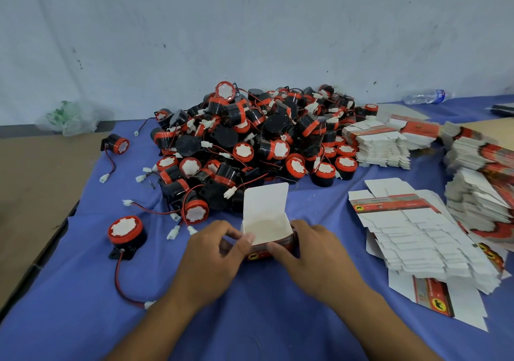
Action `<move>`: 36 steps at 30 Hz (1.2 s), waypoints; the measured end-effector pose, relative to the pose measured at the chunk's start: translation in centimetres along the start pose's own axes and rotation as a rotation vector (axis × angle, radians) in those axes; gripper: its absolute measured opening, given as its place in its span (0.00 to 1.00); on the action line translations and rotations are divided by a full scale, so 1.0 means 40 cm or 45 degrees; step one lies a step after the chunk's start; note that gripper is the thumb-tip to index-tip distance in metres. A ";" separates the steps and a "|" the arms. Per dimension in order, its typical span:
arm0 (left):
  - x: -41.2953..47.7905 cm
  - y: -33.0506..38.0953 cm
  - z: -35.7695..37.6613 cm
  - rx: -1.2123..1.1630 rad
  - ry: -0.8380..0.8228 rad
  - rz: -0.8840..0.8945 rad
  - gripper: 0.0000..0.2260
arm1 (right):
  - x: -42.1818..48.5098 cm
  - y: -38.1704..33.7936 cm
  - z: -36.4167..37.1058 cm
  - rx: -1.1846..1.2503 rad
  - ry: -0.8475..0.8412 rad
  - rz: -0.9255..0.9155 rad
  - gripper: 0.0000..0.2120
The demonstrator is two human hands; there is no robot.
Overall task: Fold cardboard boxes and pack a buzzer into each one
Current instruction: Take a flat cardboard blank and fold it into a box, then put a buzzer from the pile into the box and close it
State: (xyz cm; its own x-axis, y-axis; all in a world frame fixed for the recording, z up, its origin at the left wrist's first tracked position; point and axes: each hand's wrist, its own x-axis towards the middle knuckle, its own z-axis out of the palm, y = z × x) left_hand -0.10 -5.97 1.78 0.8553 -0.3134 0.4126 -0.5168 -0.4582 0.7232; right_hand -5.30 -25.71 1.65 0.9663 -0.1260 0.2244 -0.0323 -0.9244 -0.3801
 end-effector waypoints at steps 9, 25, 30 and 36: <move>0.028 -0.013 -0.031 -0.185 0.215 -0.125 0.07 | 0.023 0.024 -0.041 0.434 0.150 0.011 0.27; 0.102 -0.152 -0.072 0.728 0.173 -0.227 0.22 | 0.035 0.025 -0.031 0.624 0.350 -0.001 0.19; 0.083 -0.082 -0.105 0.345 0.675 0.072 0.14 | 0.032 0.016 -0.043 0.660 0.529 -0.032 0.18; 0.035 0.018 -0.080 0.581 0.695 0.793 0.25 | -0.014 -0.073 -0.069 0.752 0.517 -0.506 0.19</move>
State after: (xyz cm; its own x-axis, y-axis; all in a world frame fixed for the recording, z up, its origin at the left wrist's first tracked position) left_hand 0.85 -4.06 4.64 0.2602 -0.2319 0.9373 -0.7526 -0.6569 0.0464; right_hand -6.44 -23.93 5.11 0.7058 -0.0544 0.7063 0.5422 -0.6001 -0.5881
